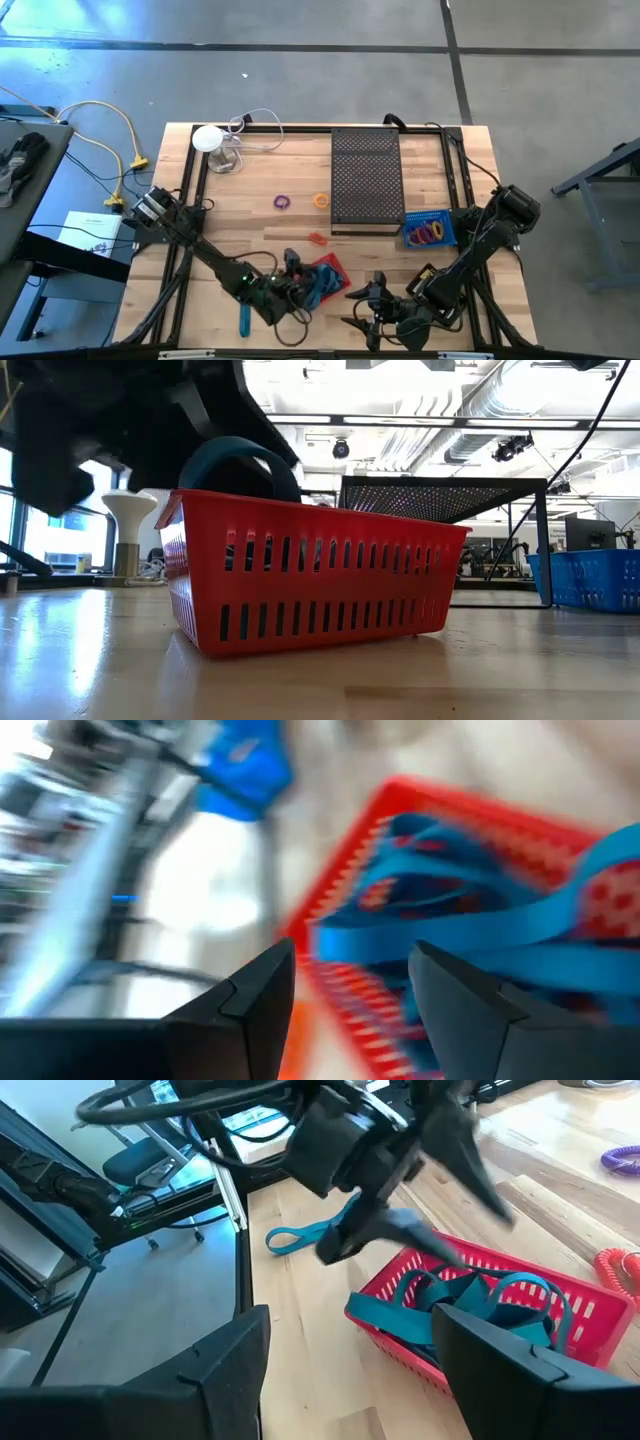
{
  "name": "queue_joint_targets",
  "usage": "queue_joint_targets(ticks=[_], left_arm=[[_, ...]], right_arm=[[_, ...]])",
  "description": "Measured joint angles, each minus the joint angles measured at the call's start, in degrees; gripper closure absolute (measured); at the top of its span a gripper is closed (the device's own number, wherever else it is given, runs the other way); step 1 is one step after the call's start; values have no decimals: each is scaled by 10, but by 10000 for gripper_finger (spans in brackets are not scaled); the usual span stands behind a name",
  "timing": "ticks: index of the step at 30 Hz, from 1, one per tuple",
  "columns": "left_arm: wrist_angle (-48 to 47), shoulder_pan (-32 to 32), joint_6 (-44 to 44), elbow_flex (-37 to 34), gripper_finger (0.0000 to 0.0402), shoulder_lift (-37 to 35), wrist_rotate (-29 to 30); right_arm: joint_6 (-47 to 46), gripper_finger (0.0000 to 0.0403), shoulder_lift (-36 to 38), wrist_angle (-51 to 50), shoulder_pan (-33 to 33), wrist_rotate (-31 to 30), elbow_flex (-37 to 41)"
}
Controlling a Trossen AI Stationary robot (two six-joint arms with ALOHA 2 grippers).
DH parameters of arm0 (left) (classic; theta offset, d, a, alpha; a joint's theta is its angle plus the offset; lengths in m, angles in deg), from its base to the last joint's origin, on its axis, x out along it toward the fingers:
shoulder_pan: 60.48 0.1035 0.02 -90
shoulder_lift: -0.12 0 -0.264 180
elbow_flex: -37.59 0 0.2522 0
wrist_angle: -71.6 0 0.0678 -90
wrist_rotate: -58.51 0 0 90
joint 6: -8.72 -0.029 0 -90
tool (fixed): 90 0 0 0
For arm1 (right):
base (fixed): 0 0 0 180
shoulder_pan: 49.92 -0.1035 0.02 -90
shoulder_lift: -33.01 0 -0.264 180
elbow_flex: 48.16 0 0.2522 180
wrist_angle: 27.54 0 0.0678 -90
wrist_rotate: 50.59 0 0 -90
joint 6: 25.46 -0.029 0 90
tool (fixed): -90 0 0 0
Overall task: Pick & Place Office Desk Supplies
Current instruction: Put the purple spring keychain into the blue basket
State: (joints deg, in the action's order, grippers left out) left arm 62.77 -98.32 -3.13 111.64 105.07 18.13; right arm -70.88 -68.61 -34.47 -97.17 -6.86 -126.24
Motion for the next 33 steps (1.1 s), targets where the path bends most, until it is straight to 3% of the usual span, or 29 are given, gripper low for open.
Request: queue_joint_targets(ticks=[4,7,10,21,26,33], left_arm=[[-2,-30,-74,0,214,0,175],[-2,-53,-58,0,214,0,322],[-2,-58,-55,0,216,-1,388],[-34,8,50,-2,216,-1,406],[-38,30,-10,-2,216,-17,405],[-38,14,-93,-2,216,-100,404]], right_arm=[[0,137,0,0,0,0,0],[0,137,0,0,0,0,0],[0,137,0,0,0,0,0],[-13,137,0,0,0,0,0],[-13,137,0,-2,0,15,0],[-12,137,0,-6,0,19,0]])
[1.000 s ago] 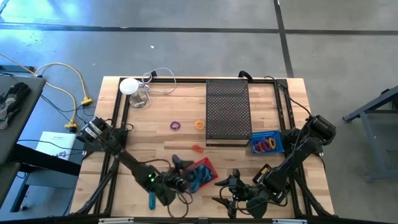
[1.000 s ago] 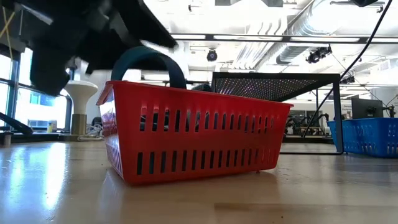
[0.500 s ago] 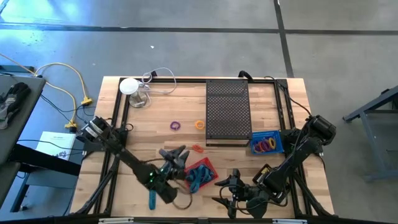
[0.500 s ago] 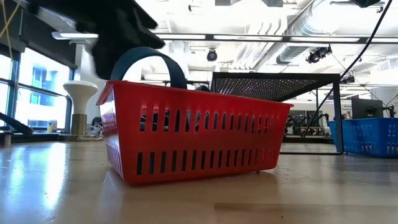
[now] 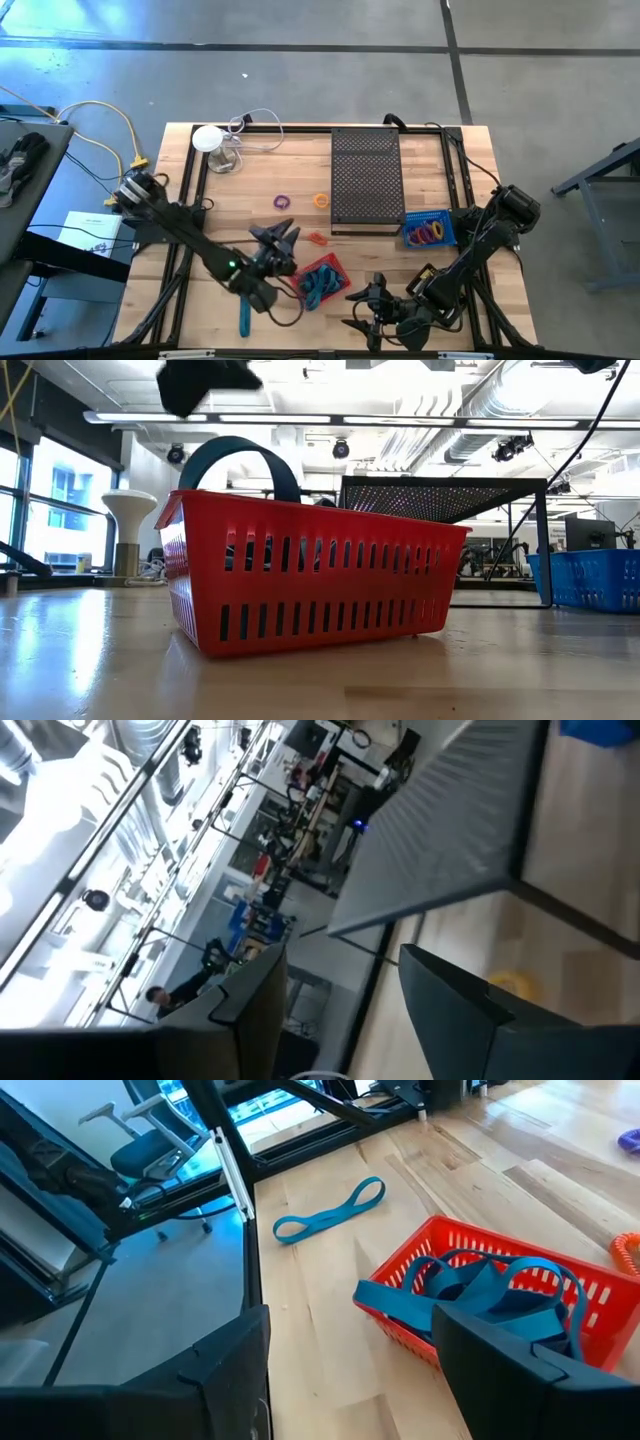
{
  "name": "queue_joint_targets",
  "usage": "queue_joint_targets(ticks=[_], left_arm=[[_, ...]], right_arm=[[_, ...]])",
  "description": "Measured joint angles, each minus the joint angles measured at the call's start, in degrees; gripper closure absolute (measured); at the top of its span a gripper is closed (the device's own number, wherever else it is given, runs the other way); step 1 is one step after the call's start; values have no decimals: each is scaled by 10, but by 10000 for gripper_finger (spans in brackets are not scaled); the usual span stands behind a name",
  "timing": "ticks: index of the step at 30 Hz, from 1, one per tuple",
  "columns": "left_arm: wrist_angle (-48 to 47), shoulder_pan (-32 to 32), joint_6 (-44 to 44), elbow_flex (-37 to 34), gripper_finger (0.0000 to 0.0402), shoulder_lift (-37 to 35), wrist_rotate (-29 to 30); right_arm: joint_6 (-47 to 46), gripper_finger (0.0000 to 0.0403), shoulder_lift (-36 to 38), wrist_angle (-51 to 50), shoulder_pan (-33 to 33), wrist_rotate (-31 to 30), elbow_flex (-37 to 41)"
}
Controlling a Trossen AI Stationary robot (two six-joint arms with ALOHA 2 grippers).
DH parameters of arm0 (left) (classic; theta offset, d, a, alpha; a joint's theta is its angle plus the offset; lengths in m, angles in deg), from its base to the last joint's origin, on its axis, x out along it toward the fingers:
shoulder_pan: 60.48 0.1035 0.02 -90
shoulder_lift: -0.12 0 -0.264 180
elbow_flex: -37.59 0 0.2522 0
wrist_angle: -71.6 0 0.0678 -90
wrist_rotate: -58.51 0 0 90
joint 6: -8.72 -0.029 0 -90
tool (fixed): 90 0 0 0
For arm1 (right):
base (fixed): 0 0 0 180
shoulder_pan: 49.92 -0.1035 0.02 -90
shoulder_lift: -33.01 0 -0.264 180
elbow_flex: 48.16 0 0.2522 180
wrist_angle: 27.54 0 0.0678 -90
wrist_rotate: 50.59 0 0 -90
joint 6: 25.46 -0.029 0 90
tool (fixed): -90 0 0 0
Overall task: Pick & Place Office Desk Supplies
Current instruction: Put the purple spring keychain into the blue basket
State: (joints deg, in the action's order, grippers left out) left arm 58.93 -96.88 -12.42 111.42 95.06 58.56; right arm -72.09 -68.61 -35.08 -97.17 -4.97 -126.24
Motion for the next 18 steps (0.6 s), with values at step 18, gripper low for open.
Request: queue_joint_targets(ticks=[18], left_arm=[[-588,143,575,-62,217,-242,-422]], right_arm=[[-33,137,0,0,0,9,0]])
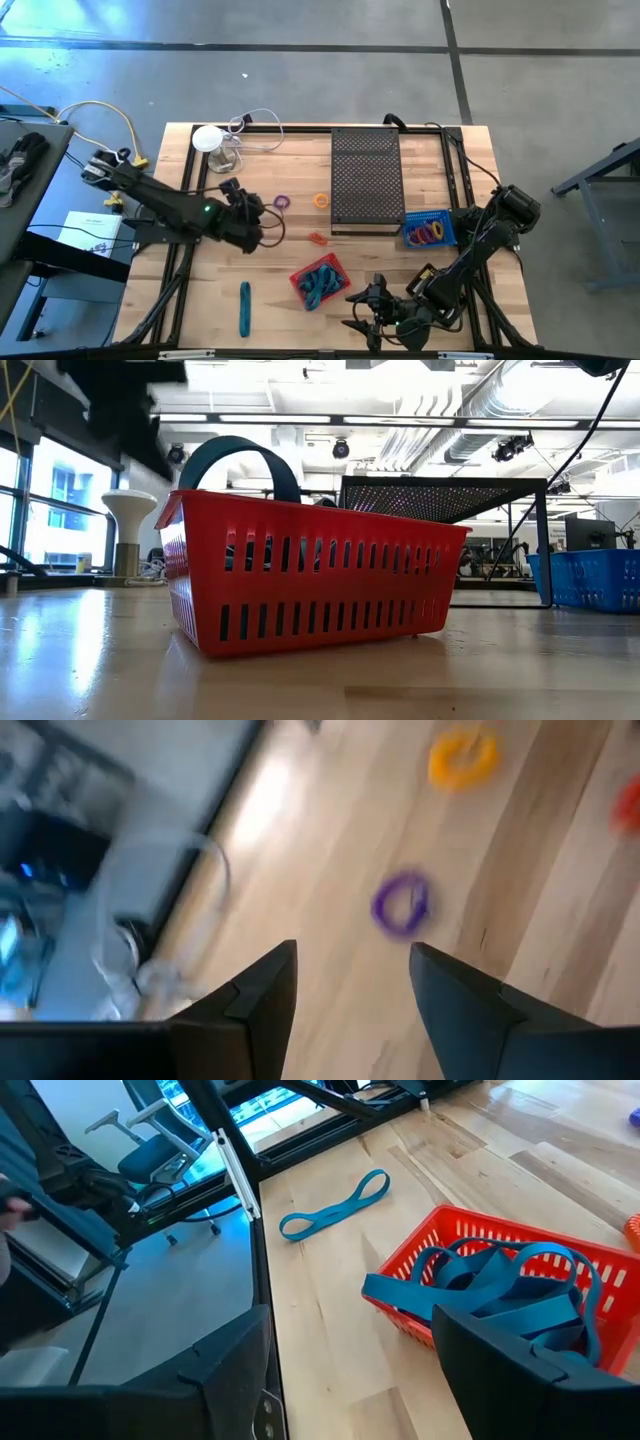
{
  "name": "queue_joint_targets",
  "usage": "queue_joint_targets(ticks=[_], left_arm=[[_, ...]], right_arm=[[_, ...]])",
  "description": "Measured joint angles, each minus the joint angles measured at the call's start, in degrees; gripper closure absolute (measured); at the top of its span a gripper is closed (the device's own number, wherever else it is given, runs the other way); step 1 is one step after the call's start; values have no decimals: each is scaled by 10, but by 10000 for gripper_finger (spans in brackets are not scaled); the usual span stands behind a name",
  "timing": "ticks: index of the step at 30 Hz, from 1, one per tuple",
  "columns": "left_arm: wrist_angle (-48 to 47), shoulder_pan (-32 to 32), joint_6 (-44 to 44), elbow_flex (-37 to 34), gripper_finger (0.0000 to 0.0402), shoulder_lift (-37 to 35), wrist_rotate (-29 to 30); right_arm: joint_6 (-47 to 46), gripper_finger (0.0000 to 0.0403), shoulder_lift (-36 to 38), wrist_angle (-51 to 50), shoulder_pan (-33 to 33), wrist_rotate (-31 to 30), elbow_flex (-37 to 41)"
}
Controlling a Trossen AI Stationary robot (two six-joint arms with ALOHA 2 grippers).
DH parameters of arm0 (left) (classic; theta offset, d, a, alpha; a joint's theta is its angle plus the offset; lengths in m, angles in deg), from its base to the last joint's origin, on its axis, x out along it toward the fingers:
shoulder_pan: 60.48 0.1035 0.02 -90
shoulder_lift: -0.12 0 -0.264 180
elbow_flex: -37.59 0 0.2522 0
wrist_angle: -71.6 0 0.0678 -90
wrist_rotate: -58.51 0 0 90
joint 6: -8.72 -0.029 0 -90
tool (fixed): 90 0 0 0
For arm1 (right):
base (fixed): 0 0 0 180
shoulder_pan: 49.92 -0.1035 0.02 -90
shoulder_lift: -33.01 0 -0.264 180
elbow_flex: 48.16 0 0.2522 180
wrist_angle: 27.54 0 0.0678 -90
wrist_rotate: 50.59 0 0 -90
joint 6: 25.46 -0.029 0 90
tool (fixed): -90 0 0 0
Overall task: Pick & Place Office Desk Supplies
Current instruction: Put the purple spring keychain into the blue basket
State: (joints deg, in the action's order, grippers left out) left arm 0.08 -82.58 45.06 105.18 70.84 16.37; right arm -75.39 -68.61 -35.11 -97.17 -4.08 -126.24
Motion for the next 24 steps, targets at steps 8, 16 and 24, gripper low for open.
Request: queue_joint_targets(ticks=[8,16,24], left_arm=[[121,74,-46,-109,217,21,-86],[210,135,-11,-120,217,48,-39],[222,191,-16,-120,217,55,-34]], right_arm=[[2,137,0,0,2,-3,0],[6,137,0,-8,2,-15,0],[2,137,0,-10,2,-14,0]])
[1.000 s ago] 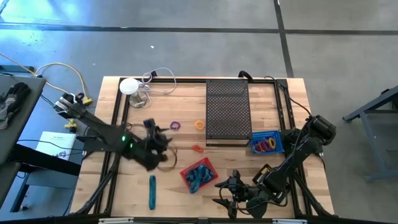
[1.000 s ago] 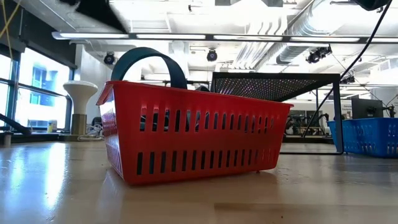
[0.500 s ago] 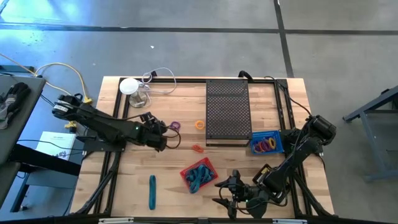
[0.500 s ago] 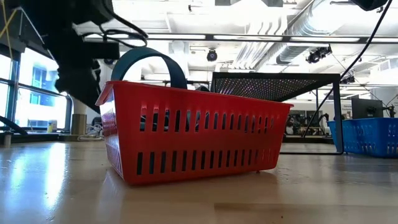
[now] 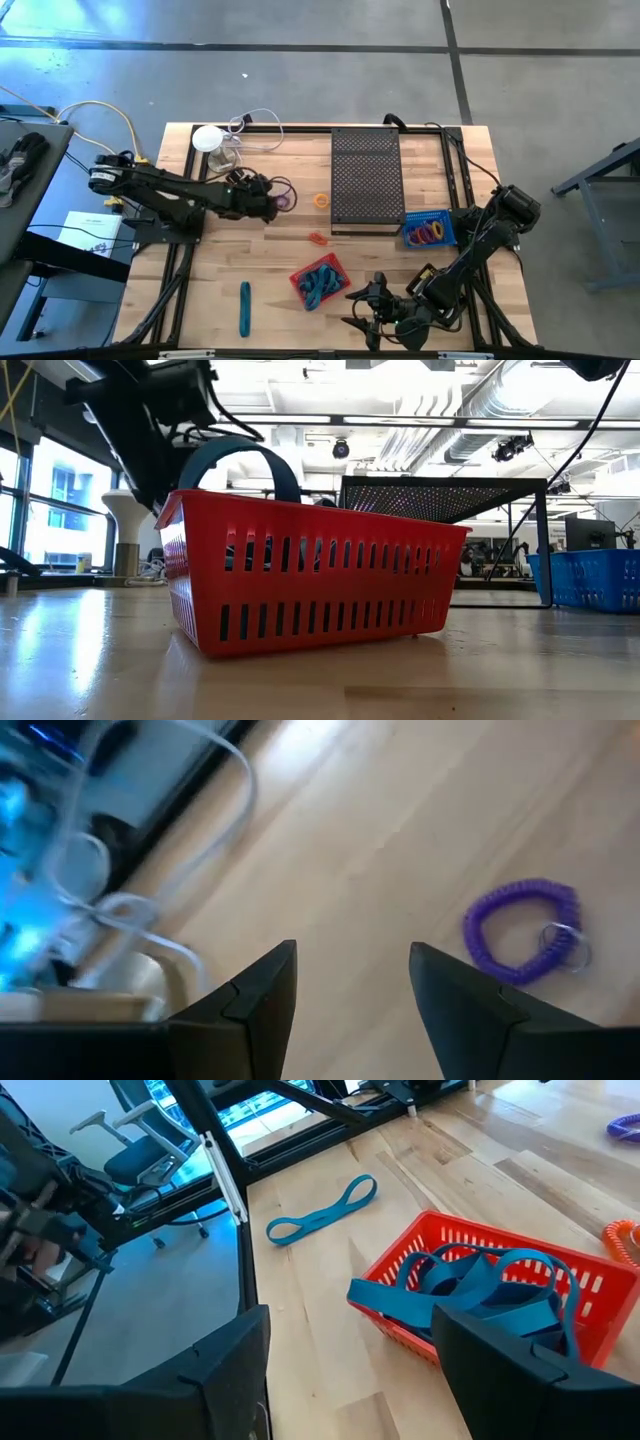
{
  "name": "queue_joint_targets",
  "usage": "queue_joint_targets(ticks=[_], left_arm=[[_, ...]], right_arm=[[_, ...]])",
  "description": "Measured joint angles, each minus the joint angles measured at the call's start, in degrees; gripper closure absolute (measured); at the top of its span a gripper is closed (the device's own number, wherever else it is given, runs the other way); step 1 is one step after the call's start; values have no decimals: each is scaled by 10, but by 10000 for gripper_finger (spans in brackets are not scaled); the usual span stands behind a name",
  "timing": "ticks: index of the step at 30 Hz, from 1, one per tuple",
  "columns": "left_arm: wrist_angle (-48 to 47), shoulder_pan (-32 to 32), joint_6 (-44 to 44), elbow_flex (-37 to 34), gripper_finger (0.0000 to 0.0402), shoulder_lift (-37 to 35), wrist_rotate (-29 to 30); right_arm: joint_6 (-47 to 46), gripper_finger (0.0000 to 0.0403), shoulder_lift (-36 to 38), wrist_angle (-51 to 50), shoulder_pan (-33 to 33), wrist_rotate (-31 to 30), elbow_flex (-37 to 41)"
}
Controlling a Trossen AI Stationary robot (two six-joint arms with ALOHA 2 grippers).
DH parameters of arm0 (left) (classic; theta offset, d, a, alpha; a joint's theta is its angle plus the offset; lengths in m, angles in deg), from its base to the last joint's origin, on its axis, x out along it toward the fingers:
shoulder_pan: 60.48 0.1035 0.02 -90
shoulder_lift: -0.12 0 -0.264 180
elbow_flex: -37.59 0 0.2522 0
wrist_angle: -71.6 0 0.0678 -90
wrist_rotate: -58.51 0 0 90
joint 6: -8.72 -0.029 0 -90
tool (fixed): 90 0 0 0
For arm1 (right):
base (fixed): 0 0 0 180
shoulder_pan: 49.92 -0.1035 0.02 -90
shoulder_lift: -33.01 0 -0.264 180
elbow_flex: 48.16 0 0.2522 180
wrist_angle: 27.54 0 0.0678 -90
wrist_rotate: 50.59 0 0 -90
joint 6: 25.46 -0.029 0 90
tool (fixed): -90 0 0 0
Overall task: Pick & Place Office Desk Supplies
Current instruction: Put the purple spring keychain into the blue basket
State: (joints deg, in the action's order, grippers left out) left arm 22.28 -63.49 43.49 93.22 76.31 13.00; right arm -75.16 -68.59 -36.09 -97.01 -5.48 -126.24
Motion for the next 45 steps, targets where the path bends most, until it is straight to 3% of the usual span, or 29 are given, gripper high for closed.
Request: queue_joint_targets(ticks=[9,15,18,24,33,45], left_arm=[[74,59,-57,0,217,0,-207],[104,118,-133,0,217,0,-378],[100,137,-175,0,217,0,-433],[101,159,-191,0,217,2,-393],[100,191,-34,0,217,35,-377],[142,194,-37,0,217,109,-372]], right_arm=[[-2,137,0,0,0,0,0],[-1,137,0,-1,6,0,0],[0,137,0,-5,7,0,0],[0,137,-5,-3,7,0,0],[-14,137,-18,-2,17,13,0],[-9,137,-18,5,19,18,0]])
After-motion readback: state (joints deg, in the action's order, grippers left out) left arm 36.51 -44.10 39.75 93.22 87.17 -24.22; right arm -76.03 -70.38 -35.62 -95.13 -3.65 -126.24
